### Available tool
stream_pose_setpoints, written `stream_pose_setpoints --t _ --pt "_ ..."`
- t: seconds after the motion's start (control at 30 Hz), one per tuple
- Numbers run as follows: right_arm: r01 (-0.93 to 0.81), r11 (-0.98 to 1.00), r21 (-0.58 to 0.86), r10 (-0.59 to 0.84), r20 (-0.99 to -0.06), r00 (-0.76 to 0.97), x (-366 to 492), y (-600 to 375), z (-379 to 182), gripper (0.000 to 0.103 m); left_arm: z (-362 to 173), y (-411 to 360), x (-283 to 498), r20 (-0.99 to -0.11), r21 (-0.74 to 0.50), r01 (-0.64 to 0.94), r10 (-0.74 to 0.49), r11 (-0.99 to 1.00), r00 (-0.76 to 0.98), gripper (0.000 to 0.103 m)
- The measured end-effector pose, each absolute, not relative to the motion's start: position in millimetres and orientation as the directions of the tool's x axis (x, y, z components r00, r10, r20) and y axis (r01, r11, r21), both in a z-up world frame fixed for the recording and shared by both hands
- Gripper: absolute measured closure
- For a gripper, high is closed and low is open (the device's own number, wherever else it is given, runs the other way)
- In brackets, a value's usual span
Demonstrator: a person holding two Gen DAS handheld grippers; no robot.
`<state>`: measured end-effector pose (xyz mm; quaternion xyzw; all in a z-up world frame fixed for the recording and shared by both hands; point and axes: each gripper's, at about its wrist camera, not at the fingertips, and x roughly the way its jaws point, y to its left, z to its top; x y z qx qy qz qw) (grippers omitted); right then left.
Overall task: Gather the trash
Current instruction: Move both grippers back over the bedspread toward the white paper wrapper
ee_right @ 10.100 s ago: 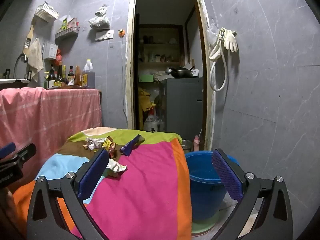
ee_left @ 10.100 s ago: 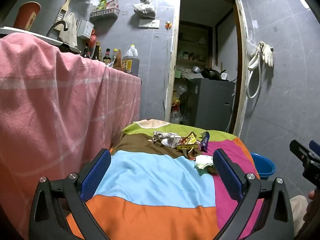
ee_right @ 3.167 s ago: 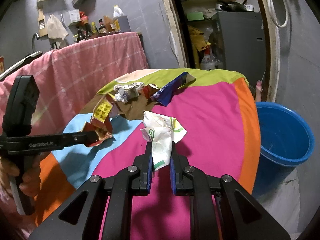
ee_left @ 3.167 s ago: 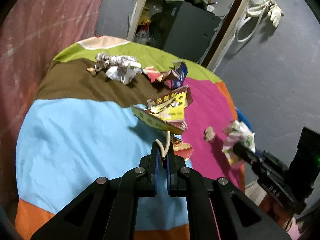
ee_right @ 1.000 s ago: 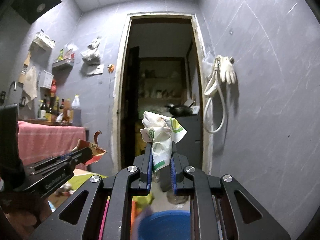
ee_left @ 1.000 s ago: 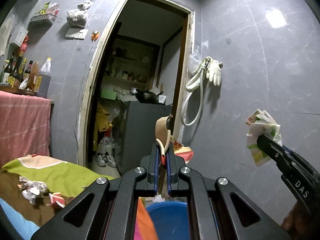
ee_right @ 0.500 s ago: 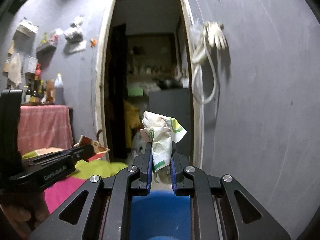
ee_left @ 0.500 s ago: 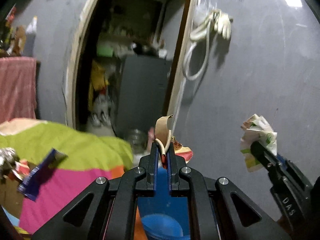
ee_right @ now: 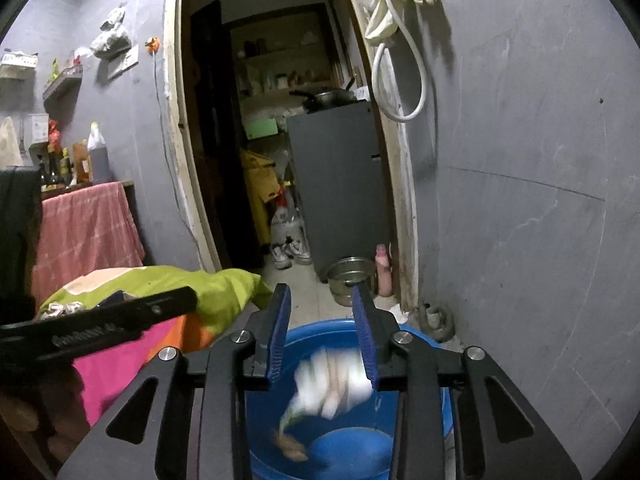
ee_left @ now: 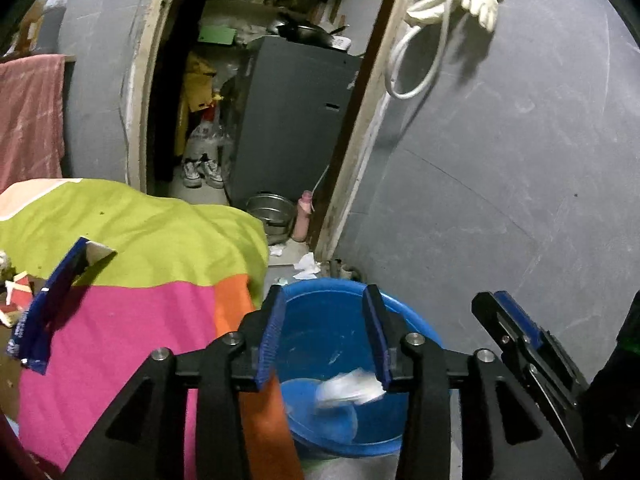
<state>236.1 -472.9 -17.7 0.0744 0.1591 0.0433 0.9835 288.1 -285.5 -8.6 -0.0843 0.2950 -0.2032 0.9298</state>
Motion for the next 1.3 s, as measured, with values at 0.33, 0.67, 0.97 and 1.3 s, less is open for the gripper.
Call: stream_pose_setpoints --t 0.33,0.67,0.97,1.3 --pt "-0.066 0.985 0.162 0.098 -0.195 0.976 202 -461 29 0.038 50 -224 247 -0.384 -0.300 0.278 -0.383 0.912 0.840 0.027" --pt "-0.152 0.977 0.152 0.163 -0.057 0.985 153 -414 73 0.000 83 -152 179 -0.250 -0.204 0.245 -0.292 0.948 0.923 0.005" --pt "-0.217 0.970 0.107 0.216 0.020 0.976 112 -365 86 0.000 72 -93 131 -0.228 -0.147 0.174 -0.205 0.974 0.952 0.003" --pt "-0.257 0.965 0.055 0.260 -0.072 0.963 101 -323 62 0.000 28 -43 112 -0.338 -0.153 0.129 -0.175 0.980 0.925 0.003"
